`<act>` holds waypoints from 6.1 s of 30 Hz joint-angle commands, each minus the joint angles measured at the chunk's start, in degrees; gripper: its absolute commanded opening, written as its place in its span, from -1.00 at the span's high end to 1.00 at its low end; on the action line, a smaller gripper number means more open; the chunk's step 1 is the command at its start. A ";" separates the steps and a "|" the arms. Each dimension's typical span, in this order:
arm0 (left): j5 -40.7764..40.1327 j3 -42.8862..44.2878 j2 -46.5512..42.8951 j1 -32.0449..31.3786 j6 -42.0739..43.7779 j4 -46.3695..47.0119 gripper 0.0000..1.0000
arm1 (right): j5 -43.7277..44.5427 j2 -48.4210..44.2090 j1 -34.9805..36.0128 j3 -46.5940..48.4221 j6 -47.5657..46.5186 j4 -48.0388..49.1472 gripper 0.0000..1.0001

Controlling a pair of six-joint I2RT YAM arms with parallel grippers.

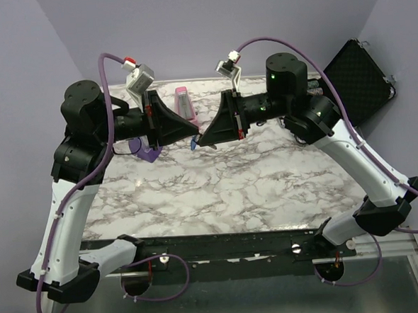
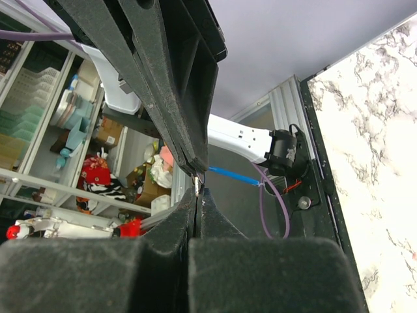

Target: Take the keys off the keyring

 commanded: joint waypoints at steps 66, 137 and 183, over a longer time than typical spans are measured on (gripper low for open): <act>2.19 -12.39 -1.90 4.36 -36.04 29.12 -0.17 | 2.05 -0.75 0.08 3.30 -3.39 -2.19 0.99; -0.79 7.47 3.29 0.58 -6.69 -9.90 1.00 | 6.62 -3.82 0.16 1.27 -5.50 -5.71 0.99; -12.59 -9.47 -9.10 6.11 -21.25 15.98 -0.97 | 8.64 -2.07 0.08 4.26 -5.94 -6.15 0.99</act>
